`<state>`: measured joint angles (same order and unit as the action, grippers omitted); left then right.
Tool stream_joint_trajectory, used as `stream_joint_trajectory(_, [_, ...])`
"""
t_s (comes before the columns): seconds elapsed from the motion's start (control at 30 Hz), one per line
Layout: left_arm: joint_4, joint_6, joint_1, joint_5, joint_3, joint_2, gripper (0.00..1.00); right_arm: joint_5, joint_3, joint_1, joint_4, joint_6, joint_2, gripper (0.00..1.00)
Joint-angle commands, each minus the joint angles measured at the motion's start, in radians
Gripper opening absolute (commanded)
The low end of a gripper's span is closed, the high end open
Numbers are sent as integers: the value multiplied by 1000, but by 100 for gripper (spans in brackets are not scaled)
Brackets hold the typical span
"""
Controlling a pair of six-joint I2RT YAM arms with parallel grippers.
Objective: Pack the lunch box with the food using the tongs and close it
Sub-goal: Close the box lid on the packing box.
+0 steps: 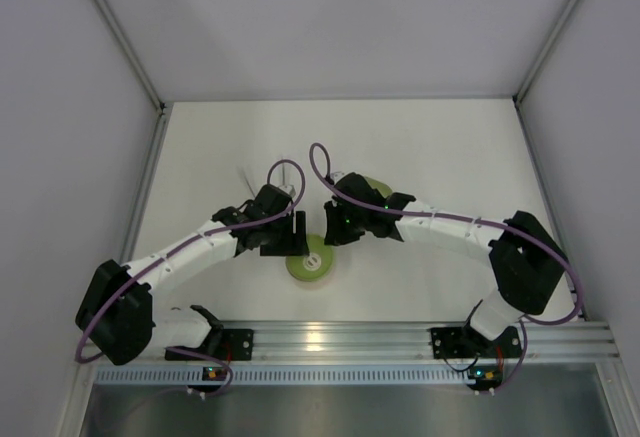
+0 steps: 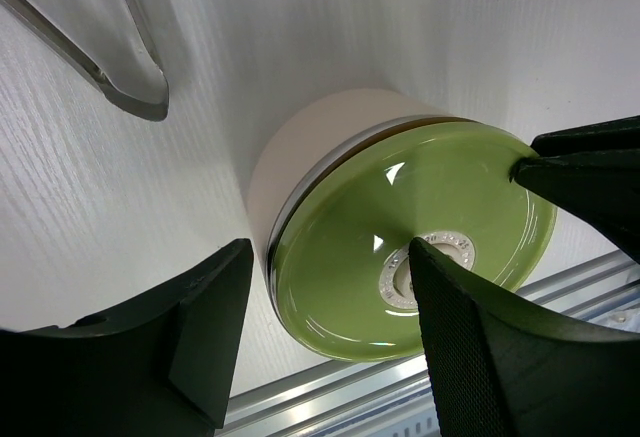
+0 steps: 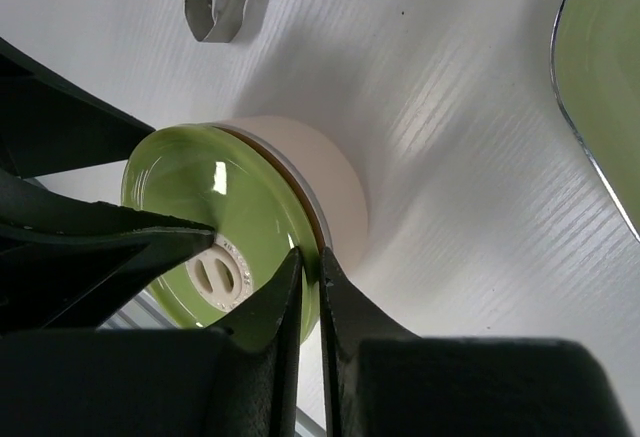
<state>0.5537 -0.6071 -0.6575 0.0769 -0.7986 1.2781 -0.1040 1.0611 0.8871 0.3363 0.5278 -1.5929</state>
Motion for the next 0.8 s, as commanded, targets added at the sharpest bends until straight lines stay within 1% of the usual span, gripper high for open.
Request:
stream_joint_trajectory(0.0, [15, 6, -4, -8, -30, -11, 69, -17, 22, -10, 38, -18, -22, 6])
stream_joint_trajectory(0.33, [18, 9, -4, -9, -33, -11, 68, -23, 14, -10, 56, -38, -49, 6])
stream_joint_trajectory(0.77, [35, 12, -4, -19, -40, -10, 68, 6, -18, -10, 47, -42, -81, 11])
